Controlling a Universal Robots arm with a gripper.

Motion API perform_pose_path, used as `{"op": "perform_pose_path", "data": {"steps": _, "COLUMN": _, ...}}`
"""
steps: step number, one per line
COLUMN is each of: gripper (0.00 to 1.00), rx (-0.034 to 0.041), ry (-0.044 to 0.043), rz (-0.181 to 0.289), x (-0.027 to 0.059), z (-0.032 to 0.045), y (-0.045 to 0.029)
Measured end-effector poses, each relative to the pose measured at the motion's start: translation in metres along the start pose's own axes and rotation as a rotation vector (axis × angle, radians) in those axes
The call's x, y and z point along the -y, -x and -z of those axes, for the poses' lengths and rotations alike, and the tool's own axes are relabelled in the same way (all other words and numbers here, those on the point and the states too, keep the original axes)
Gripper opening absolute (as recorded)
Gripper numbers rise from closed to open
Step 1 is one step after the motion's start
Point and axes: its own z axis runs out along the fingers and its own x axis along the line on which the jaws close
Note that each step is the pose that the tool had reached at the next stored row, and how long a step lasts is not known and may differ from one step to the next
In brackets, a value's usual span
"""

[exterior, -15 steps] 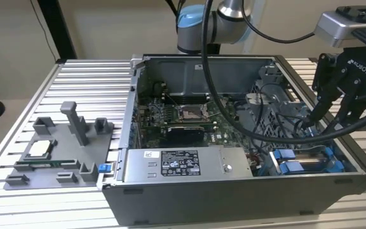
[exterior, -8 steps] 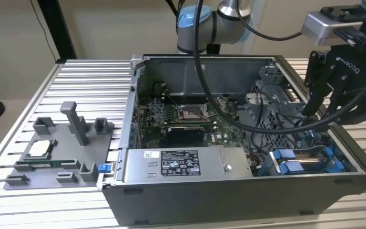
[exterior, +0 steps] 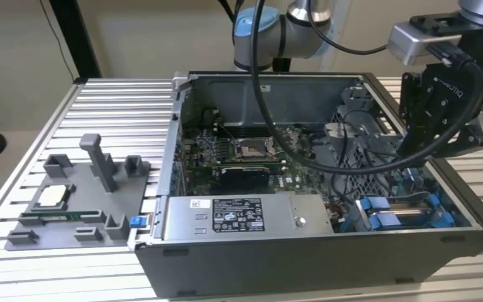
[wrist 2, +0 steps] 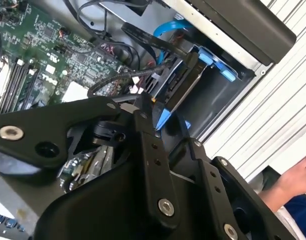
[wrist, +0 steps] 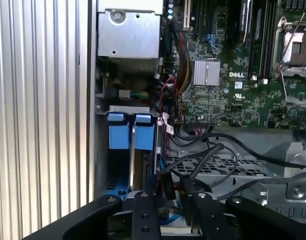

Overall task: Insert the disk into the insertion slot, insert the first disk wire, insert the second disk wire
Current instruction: 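Insert the first disk wire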

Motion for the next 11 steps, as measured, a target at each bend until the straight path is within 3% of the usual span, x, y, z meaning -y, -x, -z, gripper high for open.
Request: {"op": "perform_pose_path", "data": {"steps": 11, "gripper": 1.00, "rx": -0.0016, "ry": -0.0030, "rz": 0.001, "x": -0.0022, "z": -0.0021, "y": 0.0001}}
